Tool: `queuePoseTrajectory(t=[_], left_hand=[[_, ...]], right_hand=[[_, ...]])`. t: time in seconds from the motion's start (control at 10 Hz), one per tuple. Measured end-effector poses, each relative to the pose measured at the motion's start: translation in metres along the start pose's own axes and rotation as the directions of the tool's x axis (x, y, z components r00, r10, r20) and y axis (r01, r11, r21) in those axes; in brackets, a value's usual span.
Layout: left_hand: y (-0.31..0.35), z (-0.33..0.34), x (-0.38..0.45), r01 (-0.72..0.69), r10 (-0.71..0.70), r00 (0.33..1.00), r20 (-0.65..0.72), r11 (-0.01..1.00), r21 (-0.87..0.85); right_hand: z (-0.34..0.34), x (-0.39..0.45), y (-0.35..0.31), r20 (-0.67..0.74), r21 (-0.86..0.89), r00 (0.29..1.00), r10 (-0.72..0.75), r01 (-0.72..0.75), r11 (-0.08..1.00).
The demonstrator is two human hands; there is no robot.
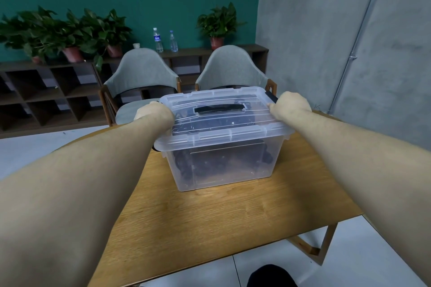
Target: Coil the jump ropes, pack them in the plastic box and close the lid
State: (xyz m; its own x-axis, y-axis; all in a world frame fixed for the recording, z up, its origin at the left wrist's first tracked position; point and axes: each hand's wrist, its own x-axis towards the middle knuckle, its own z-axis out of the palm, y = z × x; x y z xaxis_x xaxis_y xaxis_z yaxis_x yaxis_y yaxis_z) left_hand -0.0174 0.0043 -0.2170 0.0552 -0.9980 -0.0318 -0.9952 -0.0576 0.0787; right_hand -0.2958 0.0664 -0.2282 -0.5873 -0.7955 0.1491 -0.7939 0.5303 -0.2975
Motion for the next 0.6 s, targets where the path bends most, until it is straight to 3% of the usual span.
queuePoseTrajectory(t=[0.2, 0.4, 0.5, 0.6], left_hand=[[-0.008, 0.003, 0.001, 0.026, -0.028, 1.0, -0.004, 0.961, -0.275], [-0.026, 0.0, 0.006, 0.066, 0.039, 0.989, 0.139, 0.738, -0.672], [-0.028, -0.003, 0.023, -0.044, 0.07, 0.997, 0.012, 0.742, -0.669], [-0.024, -0.007, 0.034, -0.252, 0.147, 0.964, -0.22, 0.764, -0.594]], right_hand=[[0.0, -0.006, -0.002, -0.011, -0.038, 0.999, 0.042, -0.043, 0.998], [-0.001, -0.005, -0.001, -0.016, -0.019, 0.992, -0.121, 0.121, 0.992], [-0.003, -0.004, -0.012, -0.133, 0.068, 0.95, -0.284, 0.295, 0.953], [0.001, 0.001, -0.037, -0.16, 0.191, 0.907, -0.389, 0.415, 0.89]])
